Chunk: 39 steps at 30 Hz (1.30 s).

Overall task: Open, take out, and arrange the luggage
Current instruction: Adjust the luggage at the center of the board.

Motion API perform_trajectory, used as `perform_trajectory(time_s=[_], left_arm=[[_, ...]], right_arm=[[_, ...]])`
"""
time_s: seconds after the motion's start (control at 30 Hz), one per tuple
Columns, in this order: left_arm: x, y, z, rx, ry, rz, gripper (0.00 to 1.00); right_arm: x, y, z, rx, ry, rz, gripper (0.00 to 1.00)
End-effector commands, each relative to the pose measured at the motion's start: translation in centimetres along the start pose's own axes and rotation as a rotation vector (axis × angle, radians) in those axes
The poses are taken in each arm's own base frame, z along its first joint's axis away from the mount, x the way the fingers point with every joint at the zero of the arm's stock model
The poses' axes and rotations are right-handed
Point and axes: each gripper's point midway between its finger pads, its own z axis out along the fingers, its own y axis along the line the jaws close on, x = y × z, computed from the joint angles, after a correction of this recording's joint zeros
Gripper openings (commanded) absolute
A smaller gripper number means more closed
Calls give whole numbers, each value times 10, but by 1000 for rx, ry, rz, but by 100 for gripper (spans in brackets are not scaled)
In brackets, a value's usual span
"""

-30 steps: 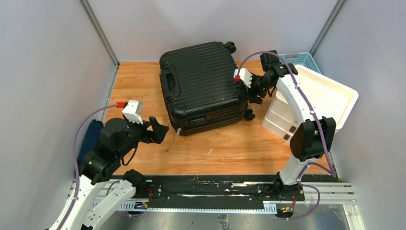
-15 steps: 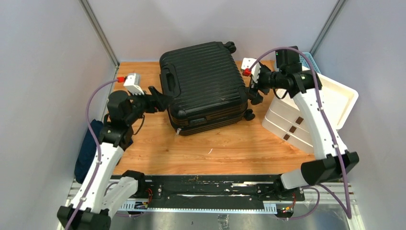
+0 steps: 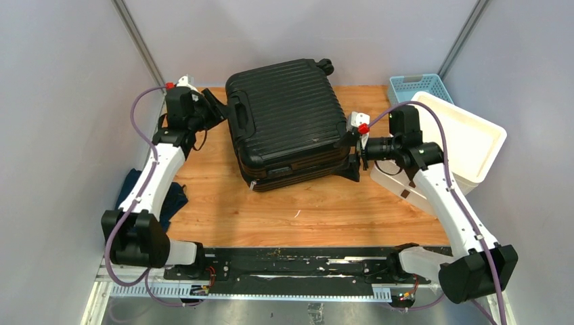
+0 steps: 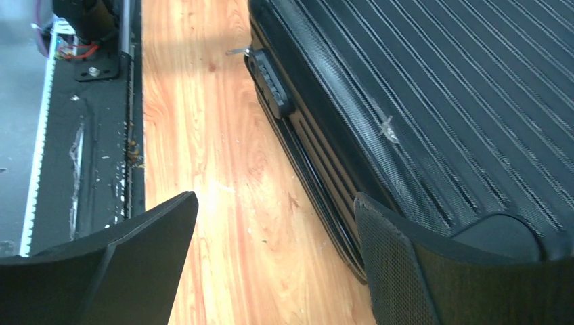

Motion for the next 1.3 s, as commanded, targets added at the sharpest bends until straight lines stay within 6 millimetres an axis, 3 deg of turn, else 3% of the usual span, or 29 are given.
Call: perform_trajectory(time_s=[0.0, 0.2, 0.37, 0.5, 0.57, 0.63, 0.67, 0.77, 1.03, 1.13, 1.27], left_arm=[[4, 13, 15, -106, 22, 3, 53], [15, 12, 34, -236, 56, 71, 55], [26, 29, 42, -389, 73, 116, 55], [32, 33, 53, -409, 90, 116, 54], [32, 33, 56, -411, 92, 113, 47], [33, 31, 56, -401, 95, 106, 29], [35, 31, 55, -403, 97, 98, 25], [35, 35, 44, -426, 63, 39, 14], [32, 42, -12, -390, -204, -337, 7], [27, 34, -27, -368, -260, -380, 7], [28, 5, -33, -298, -268, -368, 6]], right_arm=[[-18, 13, 6, -68, -116, -19, 89], [-10, 15, 9, -84, -116, 3, 89], [-10, 17, 9, -85, -118, -2, 89], [-9, 17, 9, -85, -116, -1, 89], [-9, 16, 9, -82, -115, 0, 89], [-8, 16, 9, -80, -112, 1, 89], [-7, 16, 9, -80, -110, 5, 89], [-1, 17, 13, -99, -112, 27, 90], [26, 16, 28, -174, -60, 156, 87], [41, 14, 37, -164, 0, 151, 85], [57, 11, 50, -155, 77, 152, 80]])
